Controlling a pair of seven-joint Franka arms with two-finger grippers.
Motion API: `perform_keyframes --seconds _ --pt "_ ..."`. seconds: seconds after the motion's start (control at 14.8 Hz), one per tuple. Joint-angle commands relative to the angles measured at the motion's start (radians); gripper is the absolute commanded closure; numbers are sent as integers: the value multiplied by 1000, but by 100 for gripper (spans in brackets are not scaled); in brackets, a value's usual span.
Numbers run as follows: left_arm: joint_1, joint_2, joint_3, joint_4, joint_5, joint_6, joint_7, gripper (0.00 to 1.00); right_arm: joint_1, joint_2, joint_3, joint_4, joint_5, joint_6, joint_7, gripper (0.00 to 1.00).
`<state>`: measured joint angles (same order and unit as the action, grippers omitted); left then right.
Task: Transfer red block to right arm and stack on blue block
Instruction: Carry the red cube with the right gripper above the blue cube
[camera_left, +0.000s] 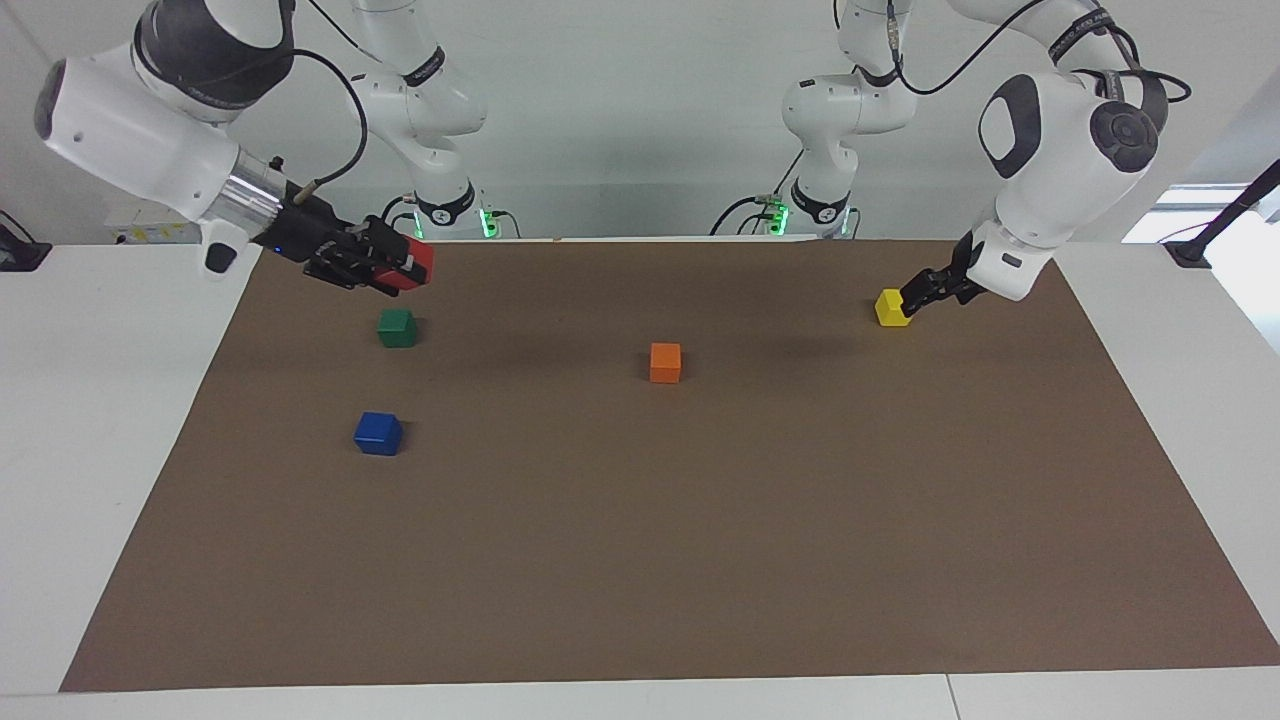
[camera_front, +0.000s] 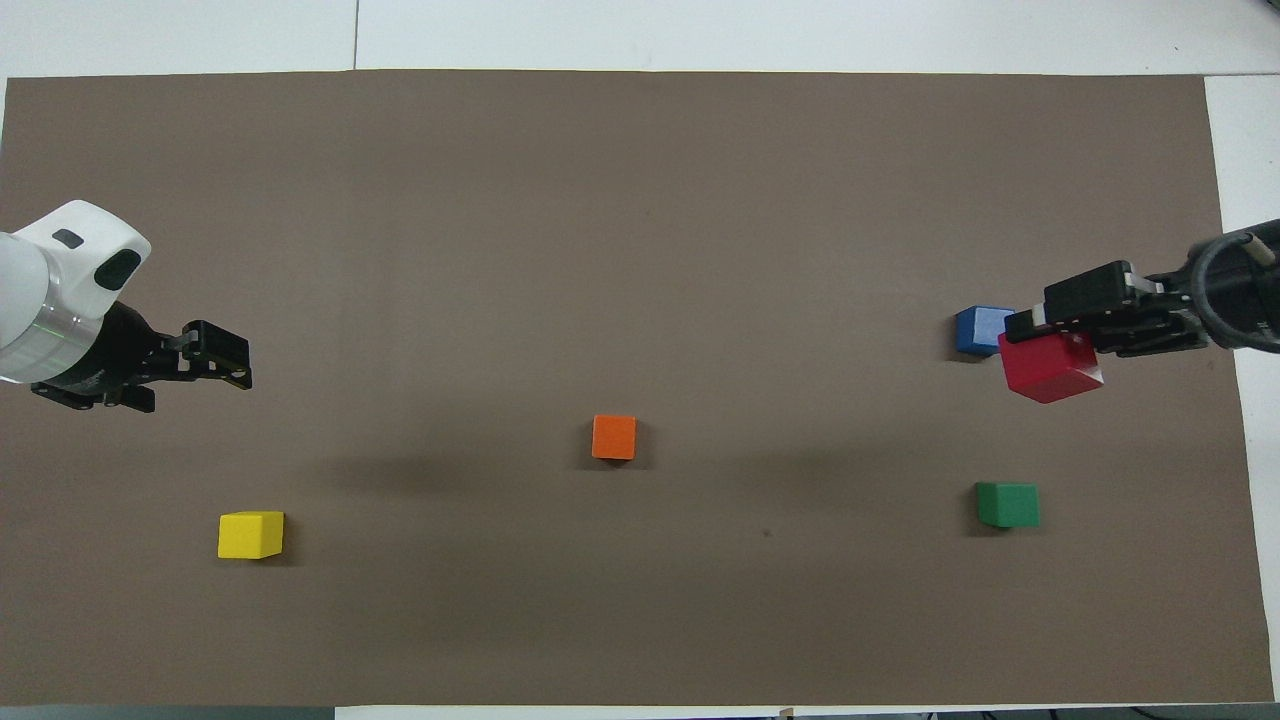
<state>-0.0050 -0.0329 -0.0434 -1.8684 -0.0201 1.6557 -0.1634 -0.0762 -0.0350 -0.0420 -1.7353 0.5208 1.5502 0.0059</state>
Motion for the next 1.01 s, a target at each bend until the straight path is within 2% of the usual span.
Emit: perform_keyframes --seconds 0.0,0.27,0.4,0.54,0.67,0.74,0.81,0.88,0.94 --pt "-4 -45 -1 21 43 -30 76 0 -4 -31 13 34 -190 4 34 100" --pt "-10 -76 -1 15 42 -93 102 0 76 -33 28 20 -451 72 89 100" --pt "-3 -76 2 14 34 -82 97 0 90 -29 30 -16 -514 137 82 100" --pt "-6 -99 4 -32 35 -36 117 0 98 -28 33 -75 -554 223 71 100" --pt "-10 -67 5 11 43 -46 124 0 102 -2 33 -95 -588 293 69 100" --pt "-12 11 19 72 45 -107 124 0 93 15 33 -93 -622 310 59 100" --pt "-13 97 13 216 39 -187 122 0 82 26 33 -95 -624 321 43 100" --pt "-23 111 7 248 38 -226 119 0 79 33 33 -102 -624 333 42 100" --pt "-26 102 7 239 37 -235 114 0 76 38 33 -124 -622 362 40 100"
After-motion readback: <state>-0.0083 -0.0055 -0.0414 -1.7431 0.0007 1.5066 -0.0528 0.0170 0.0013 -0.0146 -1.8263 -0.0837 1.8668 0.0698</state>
